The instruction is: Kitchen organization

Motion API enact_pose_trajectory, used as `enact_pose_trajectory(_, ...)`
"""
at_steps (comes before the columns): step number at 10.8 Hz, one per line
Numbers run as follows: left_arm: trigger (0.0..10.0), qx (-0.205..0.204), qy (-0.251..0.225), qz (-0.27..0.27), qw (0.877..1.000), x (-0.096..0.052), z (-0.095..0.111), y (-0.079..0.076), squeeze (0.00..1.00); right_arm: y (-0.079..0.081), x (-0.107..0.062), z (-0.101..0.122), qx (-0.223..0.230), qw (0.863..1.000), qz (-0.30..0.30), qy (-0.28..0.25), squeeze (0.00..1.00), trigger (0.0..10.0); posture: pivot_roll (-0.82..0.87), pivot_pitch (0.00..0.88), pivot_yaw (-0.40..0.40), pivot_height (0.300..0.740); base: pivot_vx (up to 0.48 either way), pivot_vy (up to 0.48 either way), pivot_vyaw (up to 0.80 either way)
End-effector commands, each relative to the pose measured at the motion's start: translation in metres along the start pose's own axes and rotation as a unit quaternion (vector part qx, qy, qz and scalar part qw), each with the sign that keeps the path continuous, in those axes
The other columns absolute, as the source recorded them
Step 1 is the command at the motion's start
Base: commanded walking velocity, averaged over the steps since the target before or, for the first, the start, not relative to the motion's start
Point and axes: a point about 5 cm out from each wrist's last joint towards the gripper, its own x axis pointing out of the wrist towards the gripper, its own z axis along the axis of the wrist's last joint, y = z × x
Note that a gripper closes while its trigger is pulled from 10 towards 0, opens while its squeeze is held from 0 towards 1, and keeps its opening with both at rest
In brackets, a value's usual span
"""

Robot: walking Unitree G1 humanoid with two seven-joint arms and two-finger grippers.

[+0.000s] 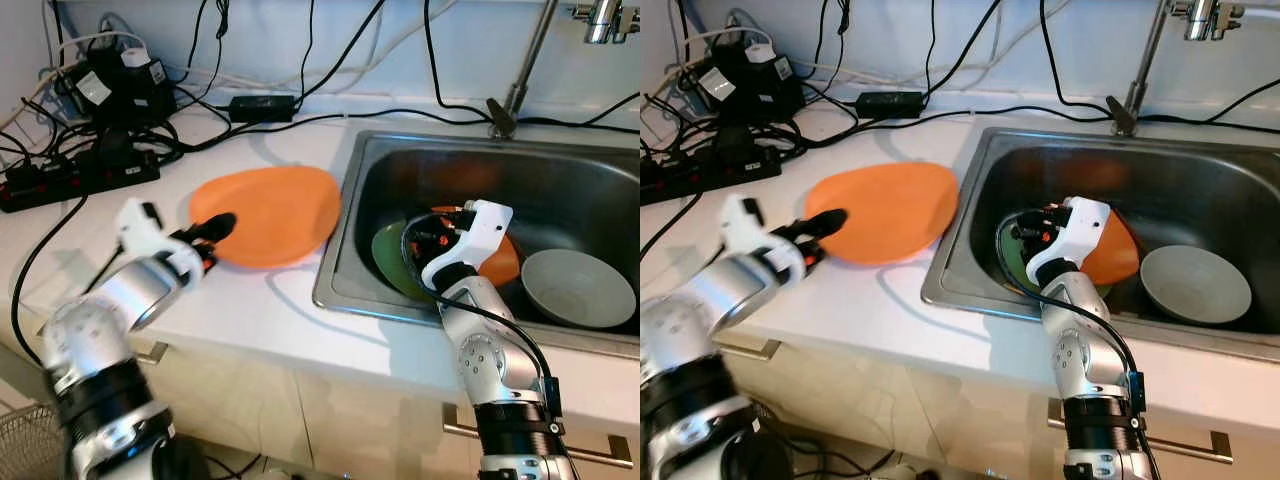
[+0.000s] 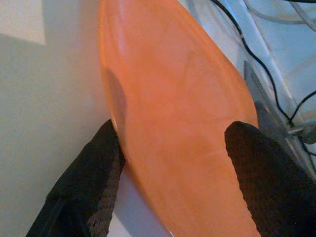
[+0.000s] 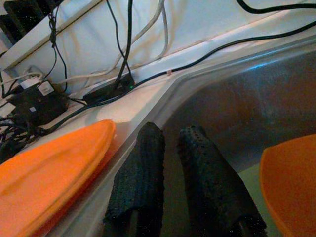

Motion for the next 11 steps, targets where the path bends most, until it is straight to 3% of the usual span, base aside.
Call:
enact_pose_trajectory(1,10.0,-0.009,0.014,0.003,1.0,0.007,-0.005,-0.002,0.0,0.001,0.002,-0.002,0.003,1.0,0.006,0.009,0.0,10.0,0.08,0.0,0.109,0.74,0.0,0.0,0.0)
enact_pose_trajectory(3,10.0,-0.023,0.042,-0.01,0.999,0.025,-0.019,-0.011,0.0,0.003,0.002,-0.002,0.001,1.0,0.012,0.011,0.0,10.0,0.07,0.0,0.114,0.74,0.0,0.0,0.0)
enact_pose_trajectory(7,10.0,-0.043,0.075,-0.017,0.996,0.04,-0.046,-0.017,0.0,0.005,0.002,-0.005,-0.006,0.999,0.023,0.023,0.0,10.0,0.06,0.0,0.11,0.74,0.0,0.0,0.0)
enact_pose_trajectory(10,10.0,-0.045,0.061,-0.01,0.997,0.047,-0.054,-0.023,0.0,0.006,0.002,-0.002,-0.006,0.999,0.029,0.026,0.0,10.0,0.05,0.0,0.1,0.74,0.0,0.0,0.0)
enact_pose_trajectory(11,10.0,-0.014,0.043,-0.015,0.999,0.048,-0.051,-0.029,0.0,0.008,0.003,-0.001,-0.004,0.999,0.035,0.026,0.0,10.0,0.05,0.0,0.096,0.74,0.0,0.0,0.0)
